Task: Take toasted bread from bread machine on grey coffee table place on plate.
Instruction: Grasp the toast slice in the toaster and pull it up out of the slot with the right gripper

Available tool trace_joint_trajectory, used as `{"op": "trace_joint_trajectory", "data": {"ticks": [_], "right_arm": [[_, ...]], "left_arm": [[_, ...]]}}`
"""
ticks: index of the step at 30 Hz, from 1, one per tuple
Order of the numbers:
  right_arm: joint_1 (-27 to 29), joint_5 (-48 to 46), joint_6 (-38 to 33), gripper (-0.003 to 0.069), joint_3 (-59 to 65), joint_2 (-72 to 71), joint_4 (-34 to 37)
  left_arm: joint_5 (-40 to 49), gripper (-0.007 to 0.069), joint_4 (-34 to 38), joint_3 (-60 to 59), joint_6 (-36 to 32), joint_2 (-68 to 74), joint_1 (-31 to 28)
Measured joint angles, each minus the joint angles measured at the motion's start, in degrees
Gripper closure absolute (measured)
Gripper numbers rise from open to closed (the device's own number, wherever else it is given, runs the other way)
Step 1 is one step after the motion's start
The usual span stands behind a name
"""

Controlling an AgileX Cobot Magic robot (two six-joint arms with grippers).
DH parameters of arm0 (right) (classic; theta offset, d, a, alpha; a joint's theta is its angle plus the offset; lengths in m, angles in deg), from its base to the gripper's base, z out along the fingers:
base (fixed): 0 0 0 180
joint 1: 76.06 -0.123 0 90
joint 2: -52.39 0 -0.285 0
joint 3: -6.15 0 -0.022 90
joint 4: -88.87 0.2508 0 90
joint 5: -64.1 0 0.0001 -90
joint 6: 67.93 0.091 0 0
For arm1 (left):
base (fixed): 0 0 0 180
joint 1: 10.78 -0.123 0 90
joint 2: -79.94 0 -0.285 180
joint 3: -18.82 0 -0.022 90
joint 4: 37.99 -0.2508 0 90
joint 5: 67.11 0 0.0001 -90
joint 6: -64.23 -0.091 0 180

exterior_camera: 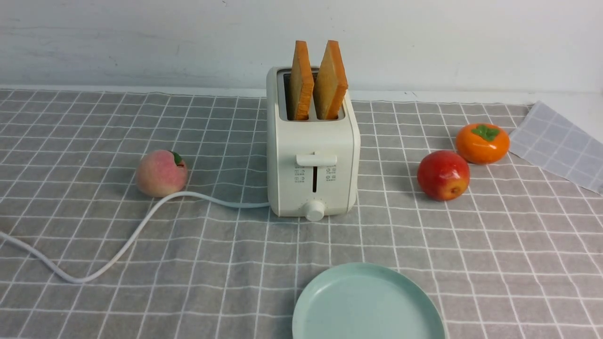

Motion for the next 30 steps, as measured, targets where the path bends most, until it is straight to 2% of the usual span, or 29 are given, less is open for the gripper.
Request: {"op": "trace_joint_trajectory", "data": {"ticks": [2,6,11,16,19,24,30], "right_arm": [[0.0,-5.1,0.0,0.0419,-3.7,5.3,-2.0],[0.0,-14.5,0.0,0.0419,-7.3,16.1,-4.4],[-2.8,-22.9,-2.9,0.0419,-9.2,27.2,1.2],[-7.9,-30.9,-11.4,0.0419,-18.7,40.2,8.8],[-12.7,-31.9,-16.4,0.0419,-29.2,48.8,11.7],[-19.8,-31.8,-20.3,0.0409,-45.9,63.0,11.5],[-21.8,-31.9,-19.7,0.0405,-62.0,76.5,8.8]], "left_arm": [[7.5,0.0387,-0.2,3.0,0.0,4.0,0.0],[28.0,0.0387,-0.5,6.1,-0.2,12.1,0.0],[43.6,0.0387,0.4,6.1,-1.5,15.6,0.0],[46.1,0.0387,5.7,6.8,-3.0,15.5,0.0],[46.1,0.0387,10.7,7.5,-7.1,14.7,0.0],[47.1,0.0387,18.8,7.8,-16.2,14.0,0.0],[48.9,0.0387,23.5,7.8,-20.8,14.0,0.0]]}}
